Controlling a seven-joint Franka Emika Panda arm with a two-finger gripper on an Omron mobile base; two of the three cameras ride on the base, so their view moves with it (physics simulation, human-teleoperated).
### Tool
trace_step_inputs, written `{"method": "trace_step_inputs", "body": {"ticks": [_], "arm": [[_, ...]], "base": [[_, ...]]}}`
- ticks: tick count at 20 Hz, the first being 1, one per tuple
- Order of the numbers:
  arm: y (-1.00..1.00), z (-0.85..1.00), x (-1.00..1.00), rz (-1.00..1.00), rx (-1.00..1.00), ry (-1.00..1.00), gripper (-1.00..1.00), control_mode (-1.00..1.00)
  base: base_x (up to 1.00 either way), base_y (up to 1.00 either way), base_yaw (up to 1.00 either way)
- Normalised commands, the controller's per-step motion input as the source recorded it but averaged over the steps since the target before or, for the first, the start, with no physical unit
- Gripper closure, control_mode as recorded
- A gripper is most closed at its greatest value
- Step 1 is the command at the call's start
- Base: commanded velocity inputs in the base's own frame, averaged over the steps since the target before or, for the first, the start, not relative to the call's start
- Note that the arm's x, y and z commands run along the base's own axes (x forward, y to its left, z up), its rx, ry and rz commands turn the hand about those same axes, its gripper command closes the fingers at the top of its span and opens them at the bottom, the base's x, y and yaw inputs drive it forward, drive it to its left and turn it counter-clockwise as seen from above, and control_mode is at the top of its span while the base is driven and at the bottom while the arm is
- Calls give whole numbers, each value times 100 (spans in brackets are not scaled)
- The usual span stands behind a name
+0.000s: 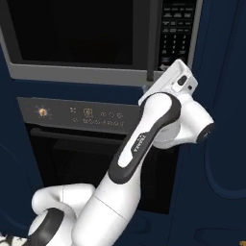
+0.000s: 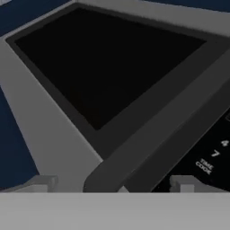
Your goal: Pick the lemon from the sink and place it in the bowl. Then pick the bowl and place it in the microwave. Then close the microwave door and press the start button.
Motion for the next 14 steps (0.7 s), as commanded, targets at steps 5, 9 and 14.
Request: {"method": "trace_step_inputs", "body": {"ticks": [5, 9, 14], "arm": [[-33, 0, 51, 11, 4, -2, -100, -100], [-8, 7, 16, 10, 0, 0, -100, -100], [0, 22, 0, 6, -1, -4, -100, -100]], "base": [[0, 0, 0], [0, 0, 0], [0, 0, 0]]}}
